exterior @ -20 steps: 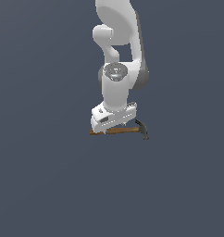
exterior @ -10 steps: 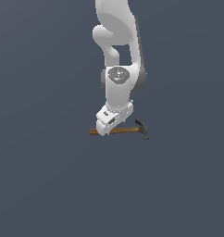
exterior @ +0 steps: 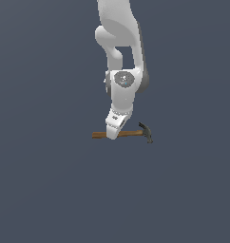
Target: Pick up the object and move it to a goal position.
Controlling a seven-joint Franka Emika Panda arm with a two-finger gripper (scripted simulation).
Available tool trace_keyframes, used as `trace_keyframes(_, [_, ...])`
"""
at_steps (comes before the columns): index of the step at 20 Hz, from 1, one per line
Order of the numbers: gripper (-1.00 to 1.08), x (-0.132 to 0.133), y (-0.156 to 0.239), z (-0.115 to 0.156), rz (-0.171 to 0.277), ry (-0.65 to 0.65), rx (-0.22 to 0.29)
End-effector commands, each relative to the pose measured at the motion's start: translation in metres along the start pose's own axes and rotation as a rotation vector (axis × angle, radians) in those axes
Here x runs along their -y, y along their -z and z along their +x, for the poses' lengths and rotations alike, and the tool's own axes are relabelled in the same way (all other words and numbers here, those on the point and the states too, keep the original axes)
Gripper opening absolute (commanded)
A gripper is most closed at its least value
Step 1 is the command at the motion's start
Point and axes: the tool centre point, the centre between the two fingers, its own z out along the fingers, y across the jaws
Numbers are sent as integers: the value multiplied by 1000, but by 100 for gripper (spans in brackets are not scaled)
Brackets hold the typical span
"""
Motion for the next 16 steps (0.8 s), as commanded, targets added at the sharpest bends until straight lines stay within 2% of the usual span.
trace_keyframes(1, [100, 7, -5, -1, 0, 80, -1])
trace_keyframes(9, [100, 27, -19, -3, 2, 294, -4])
trace_keyframes(16, [100, 37, -25, -4, 3, 399, -7])
